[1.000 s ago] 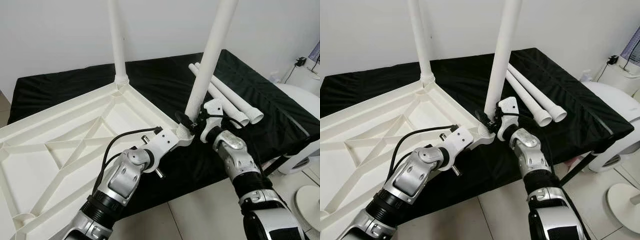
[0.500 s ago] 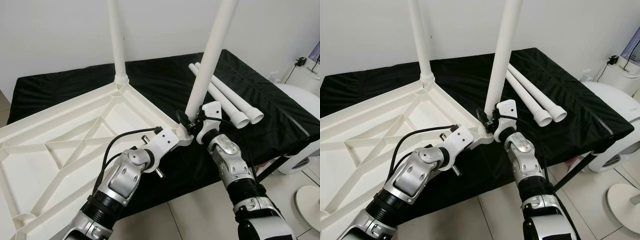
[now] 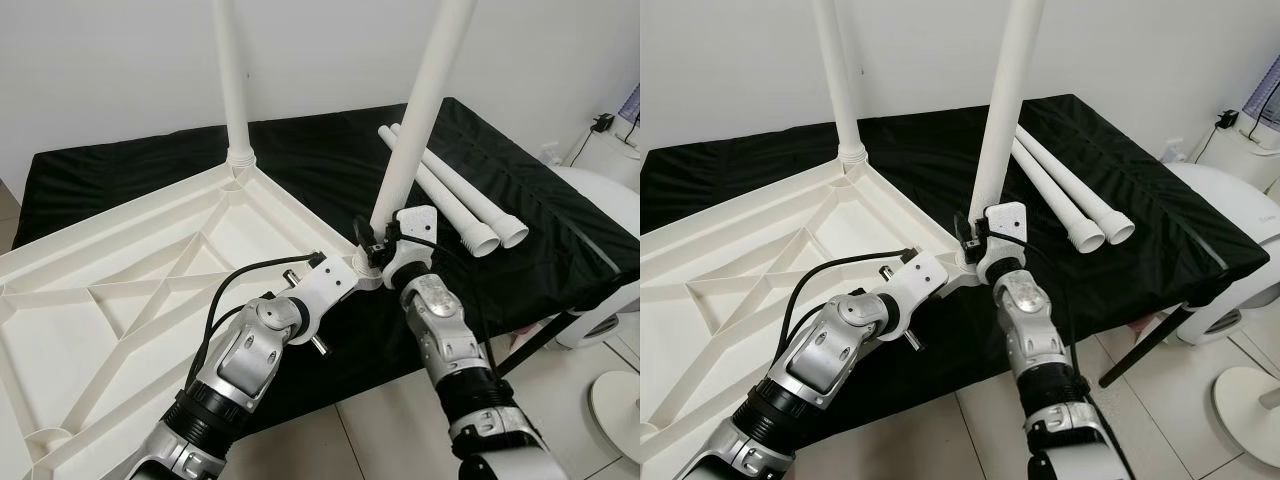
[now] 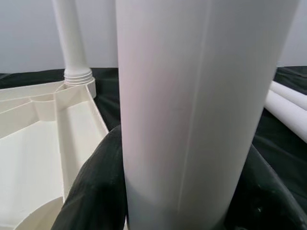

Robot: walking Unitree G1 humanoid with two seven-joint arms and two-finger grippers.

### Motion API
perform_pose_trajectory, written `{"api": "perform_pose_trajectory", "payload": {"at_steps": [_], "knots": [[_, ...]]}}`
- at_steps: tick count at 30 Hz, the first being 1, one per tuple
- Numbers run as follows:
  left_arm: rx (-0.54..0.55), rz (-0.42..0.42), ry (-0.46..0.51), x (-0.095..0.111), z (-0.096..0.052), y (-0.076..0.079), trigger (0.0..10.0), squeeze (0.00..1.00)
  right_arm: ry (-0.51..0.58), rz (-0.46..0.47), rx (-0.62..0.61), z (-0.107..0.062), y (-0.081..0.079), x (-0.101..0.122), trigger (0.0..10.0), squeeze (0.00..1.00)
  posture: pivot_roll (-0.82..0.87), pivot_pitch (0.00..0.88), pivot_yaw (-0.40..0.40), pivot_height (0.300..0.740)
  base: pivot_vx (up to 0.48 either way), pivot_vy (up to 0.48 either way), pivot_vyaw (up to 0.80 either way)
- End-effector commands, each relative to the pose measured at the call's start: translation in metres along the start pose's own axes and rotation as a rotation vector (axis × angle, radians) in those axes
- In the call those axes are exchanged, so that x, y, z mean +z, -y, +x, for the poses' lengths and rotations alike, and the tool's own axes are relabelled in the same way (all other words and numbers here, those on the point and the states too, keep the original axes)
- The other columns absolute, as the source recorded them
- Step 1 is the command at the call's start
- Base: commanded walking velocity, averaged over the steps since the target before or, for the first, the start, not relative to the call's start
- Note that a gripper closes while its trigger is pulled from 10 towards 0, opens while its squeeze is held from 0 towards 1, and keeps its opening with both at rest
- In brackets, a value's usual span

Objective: Building children table

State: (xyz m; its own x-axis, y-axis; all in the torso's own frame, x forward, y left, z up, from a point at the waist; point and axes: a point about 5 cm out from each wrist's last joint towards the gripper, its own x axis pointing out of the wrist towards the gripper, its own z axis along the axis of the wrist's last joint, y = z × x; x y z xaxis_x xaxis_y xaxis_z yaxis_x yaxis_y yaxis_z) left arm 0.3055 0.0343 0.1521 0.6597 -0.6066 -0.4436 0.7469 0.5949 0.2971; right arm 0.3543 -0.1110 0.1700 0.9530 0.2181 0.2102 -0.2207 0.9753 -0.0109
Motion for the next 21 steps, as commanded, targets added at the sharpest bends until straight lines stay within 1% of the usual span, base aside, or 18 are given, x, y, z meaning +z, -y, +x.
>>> {"api": "perform_pose_trajectory", "payload": {"at_steps": [1, 3, 4, 5, 7, 13, 16, 21], "knots": [[0.010, 0.035, 0.077, 0.0168, -0.0057, 0.0027, 10.0, 0.00, -0.136, -0.001, -0.113, -0.0129, 0.0138, -0.0283, 10.0, 0.00, -0.06, 0.100, -0.008, 0.740, 0.000, 0.000, 0.00], [0.011, 0.035, 0.076, 0.0168, -0.0057, 0.0025, 10.0, 0.00, -0.132, -0.003, -0.137, -0.0137, 0.0133, -0.0282, 10.0, 0.00, -0.06, 0.101, -0.008, 0.740, 0.000, 0.000, 0.00], [0.011, 0.034, 0.076, 0.0169, -0.0056, 0.0023, 10.0, 0.00, -0.122, -0.011, -0.185, -0.0148, 0.0131, -0.0271, 10.0, 0.00, -0.06, 0.104, -0.006, 0.740, 0.000, 0.000, 0.00], [0.011, 0.034, 0.076, 0.0169, -0.0056, 0.0023, 10.0, 0.00, -0.122, -0.011, -0.185, -0.0148, 0.0131, -0.0271, 10.0, 0.00, -0.06, 0.104, -0.006, 0.740, 0.000, 0.000, 0.00], [0.011, 0.034, 0.076, 0.0171, -0.0055, 0.0023, 10.0, 0.00, -0.115, -0.032, -0.228, -0.0158, 0.0136, -0.0259, 10.0, 0.00, -0.06, 0.105, -0.005, 0.740, 0.000, 0.000, 0.00], [0.009, 0.035, 0.075, 0.0170, -0.0057, 0.0023, 10.0, 0.00, -0.111, -0.055, -0.299, -0.0171, 0.0150, -0.0250, 10.0, 0.00, -0.06, 0.106, -0.002, 0.740, 0.000, 0.000, 0.00], [0.007, 0.036, 0.074, 0.0167, -0.0062, 0.0018, 10.0, 0.00, -0.122, -0.088, -0.382, -0.0186, 0.0152, -0.0264, 10.0, 0.00, -0.06, 0.106, 0.000, 0.740, 0.000, 0.000, 0.00], [0.005, 0.038, 0.074, 0.0169, -0.0061, 0.0022, 10.0, 0.00, -0.123, -0.091, -0.409, -0.0186, 0.0129, -0.0265, 10.0, 0.00, -0.06, 0.107, 0.001, 0.740, 0.000, 0.000, 0.00]]}}
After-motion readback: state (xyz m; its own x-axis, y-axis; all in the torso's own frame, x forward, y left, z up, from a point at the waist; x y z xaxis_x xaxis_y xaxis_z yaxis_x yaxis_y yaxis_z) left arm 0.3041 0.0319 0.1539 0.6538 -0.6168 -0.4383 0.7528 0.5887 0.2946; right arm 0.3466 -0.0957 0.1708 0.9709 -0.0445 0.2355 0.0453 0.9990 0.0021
